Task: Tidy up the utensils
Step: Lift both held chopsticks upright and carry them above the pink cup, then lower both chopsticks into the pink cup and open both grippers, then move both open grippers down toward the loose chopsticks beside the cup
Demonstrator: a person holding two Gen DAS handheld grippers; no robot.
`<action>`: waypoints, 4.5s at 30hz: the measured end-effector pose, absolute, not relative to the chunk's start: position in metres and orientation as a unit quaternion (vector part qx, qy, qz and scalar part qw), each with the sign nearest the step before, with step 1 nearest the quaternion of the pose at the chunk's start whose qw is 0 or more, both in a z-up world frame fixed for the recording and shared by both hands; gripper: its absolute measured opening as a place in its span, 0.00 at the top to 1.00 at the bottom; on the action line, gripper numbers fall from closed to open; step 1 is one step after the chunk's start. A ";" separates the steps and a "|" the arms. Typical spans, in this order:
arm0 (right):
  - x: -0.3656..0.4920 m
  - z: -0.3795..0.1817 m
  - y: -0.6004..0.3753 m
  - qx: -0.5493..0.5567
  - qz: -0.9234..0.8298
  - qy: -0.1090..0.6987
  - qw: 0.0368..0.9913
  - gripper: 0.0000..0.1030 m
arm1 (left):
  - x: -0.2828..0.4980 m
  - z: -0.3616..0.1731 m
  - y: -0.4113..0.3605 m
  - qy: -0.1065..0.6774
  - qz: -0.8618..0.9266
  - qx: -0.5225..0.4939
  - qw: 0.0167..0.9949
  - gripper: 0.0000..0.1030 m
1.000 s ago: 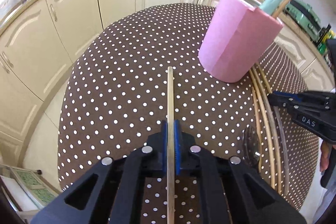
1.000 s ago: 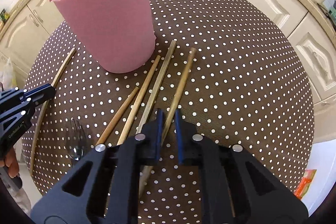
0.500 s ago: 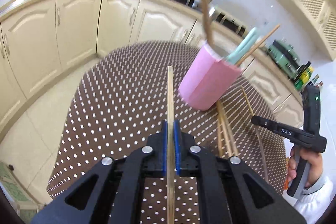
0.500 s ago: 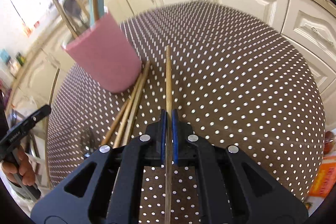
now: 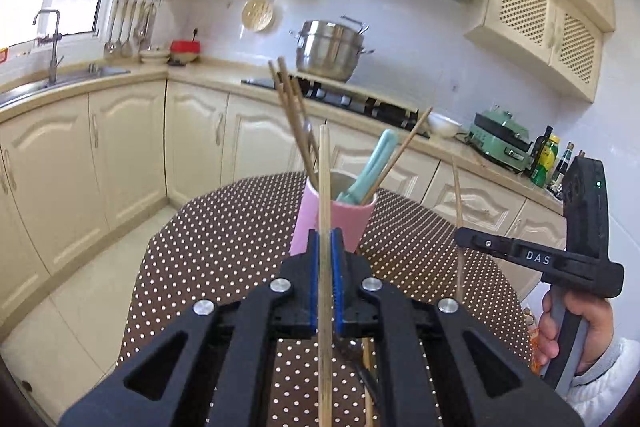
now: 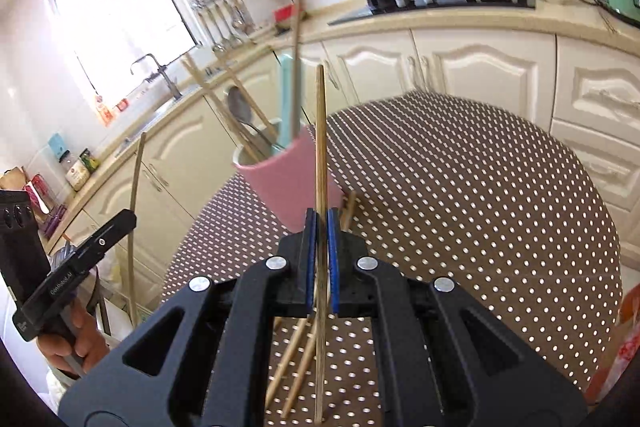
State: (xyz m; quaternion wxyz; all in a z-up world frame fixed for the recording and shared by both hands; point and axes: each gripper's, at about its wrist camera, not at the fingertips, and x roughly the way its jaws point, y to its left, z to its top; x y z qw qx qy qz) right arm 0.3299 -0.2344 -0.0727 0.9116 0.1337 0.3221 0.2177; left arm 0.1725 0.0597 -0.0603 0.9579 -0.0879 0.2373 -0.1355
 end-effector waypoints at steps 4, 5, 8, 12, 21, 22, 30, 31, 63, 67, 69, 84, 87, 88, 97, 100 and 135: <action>0.306 -0.049 -0.222 0.136 0.230 0.295 0.917 0.95 | 0.166 -0.049 0.054 0.211 -0.143 -0.089 0.963 0.94; 0.301 -0.045 -0.220 0.136 0.233 0.289 0.919 0.95 | 0.165 -0.047 0.054 0.204 -0.143 -0.088 0.964 0.94; 0.291 -0.033 -0.220 0.133 0.238 0.266 0.925 0.94 | 0.164 -0.040 0.050 0.190 -0.145 -0.085 0.967 0.94; 0.288 -0.023 -0.217 0.135 0.245 0.247 0.928 0.94 | 0.165 -0.033 0.045 0.178 -0.151 -0.085 0.969 0.94; 0.296 -0.003 -0.213 0.139 0.267 0.214 0.929 0.94 | 0.177 -0.018 0.035 0.142 -0.165 -0.078 0.973 0.94; 0.297 -0.001 -0.213 0.140 0.269 0.211 0.929 0.94 | 0.179 -0.016 0.033 0.139 -0.168 -0.078 0.973 0.94; 0.309 0.014 -0.211 0.144 0.276 0.172 0.935 0.94 | 0.198 0.000 0.018 0.097 -0.179 -0.071 0.976 0.94; 0.310 0.016 -0.210 0.140 0.276 0.169 0.936 0.94 | 0.201 0.002 0.016 0.092 -0.180 -0.070 0.977 0.94; 0.360 0.053 -0.205 0.130 0.271 0.072 0.951 0.94 | 0.291 0.007 0.025 -0.057 -0.129 -0.161 0.977 0.94; 0.369 0.040 -0.200 0.123 0.272 0.092 0.950 0.94 | 0.301 -0.003 0.019 -0.061 -0.102 -0.148 0.982 0.94; 0.371 0.033 -0.199 0.121 0.272 0.100 0.949 0.94 | 0.303 -0.004 0.018 -0.065 -0.101 -0.148 0.982 0.94; 0.373 0.007 -0.181 0.093 0.283 0.143 0.944 0.94 | 0.311 -0.030 0.012 -0.007 -0.113 -0.104 0.988 0.94; 0.368 0.003 -0.172 0.076 0.281 0.145 0.946 0.94 | 0.305 -0.037 0.019 0.026 -0.125 -0.105 0.986 0.94; 0.366 0.001 -0.169 0.069 0.279 0.147 0.947 0.94 | 0.303 -0.041 0.021 0.038 -0.129 -0.107 0.985 0.94; 0.360 -0.018 -0.154 0.031 0.255 0.170 0.951 0.94 | 0.283 -0.059 0.023 0.092 -0.149 -0.072 0.982 0.93; 0.358 -0.024 -0.157 0.036 0.249 0.174 0.952 0.94 | 0.280 -0.056 0.029 0.106 -0.158 -0.091 0.978 0.77; 0.264 0.009 -0.157 0.049 0.199 0.135 0.969 0.24 | 0.172 -0.048 0.091 0.196 -0.060 -0.102 0.973 0.38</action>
